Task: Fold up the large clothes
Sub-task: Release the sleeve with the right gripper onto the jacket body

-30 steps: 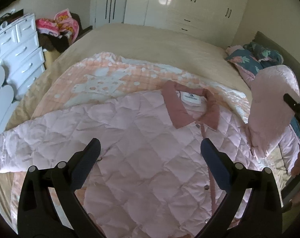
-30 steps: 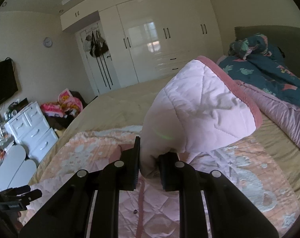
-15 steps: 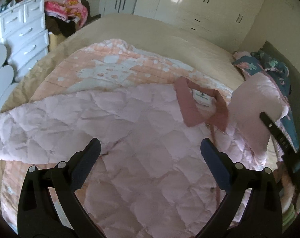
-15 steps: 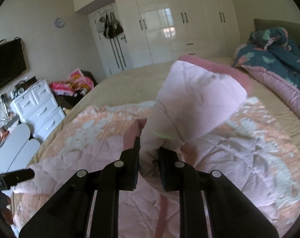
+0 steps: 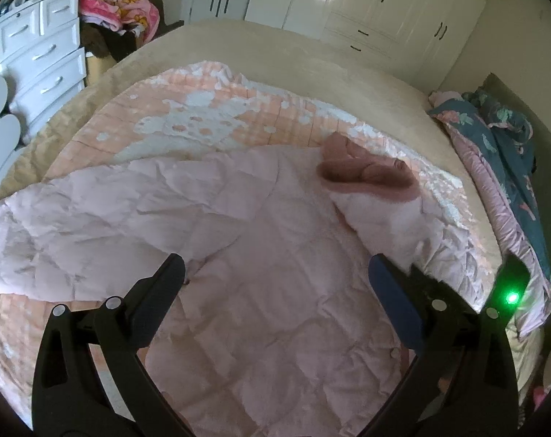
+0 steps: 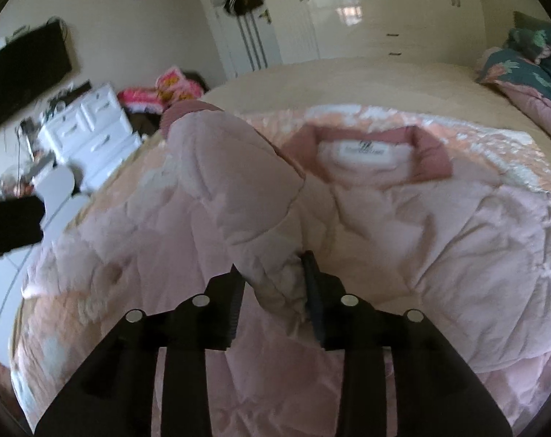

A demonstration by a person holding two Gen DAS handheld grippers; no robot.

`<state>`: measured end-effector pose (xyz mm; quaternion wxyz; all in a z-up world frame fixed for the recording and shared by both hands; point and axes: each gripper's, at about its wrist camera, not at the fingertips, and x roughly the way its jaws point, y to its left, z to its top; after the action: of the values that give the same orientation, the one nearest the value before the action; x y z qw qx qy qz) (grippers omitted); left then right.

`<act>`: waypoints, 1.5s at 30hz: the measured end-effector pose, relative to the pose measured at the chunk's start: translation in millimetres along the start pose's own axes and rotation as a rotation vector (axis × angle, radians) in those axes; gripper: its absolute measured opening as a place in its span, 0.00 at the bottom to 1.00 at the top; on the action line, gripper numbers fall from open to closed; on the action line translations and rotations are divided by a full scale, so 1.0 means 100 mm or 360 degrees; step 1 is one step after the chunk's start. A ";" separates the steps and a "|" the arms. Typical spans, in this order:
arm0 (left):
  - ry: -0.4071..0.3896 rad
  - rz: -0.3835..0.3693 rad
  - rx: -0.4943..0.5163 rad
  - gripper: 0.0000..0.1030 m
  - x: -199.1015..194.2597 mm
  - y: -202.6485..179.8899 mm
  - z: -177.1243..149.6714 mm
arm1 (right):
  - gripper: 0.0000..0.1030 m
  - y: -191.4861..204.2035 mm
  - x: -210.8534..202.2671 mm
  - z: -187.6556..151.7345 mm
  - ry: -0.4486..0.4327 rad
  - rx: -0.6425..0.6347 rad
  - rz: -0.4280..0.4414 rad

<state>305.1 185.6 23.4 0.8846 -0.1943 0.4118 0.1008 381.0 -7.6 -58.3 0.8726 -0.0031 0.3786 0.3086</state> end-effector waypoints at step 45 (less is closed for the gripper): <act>0.0401 -0.0055 0.0185 0.92 1.30 -0.72 -0.51 | 0.75 -1.93 -0.51 -0.37 0.0339 0.0469 -0.0365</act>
<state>377.7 101.3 -87.0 0.8373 -0.1609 0.5213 0.0364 434.7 -200.1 -95.4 0.8481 0.0487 0.5069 0.1466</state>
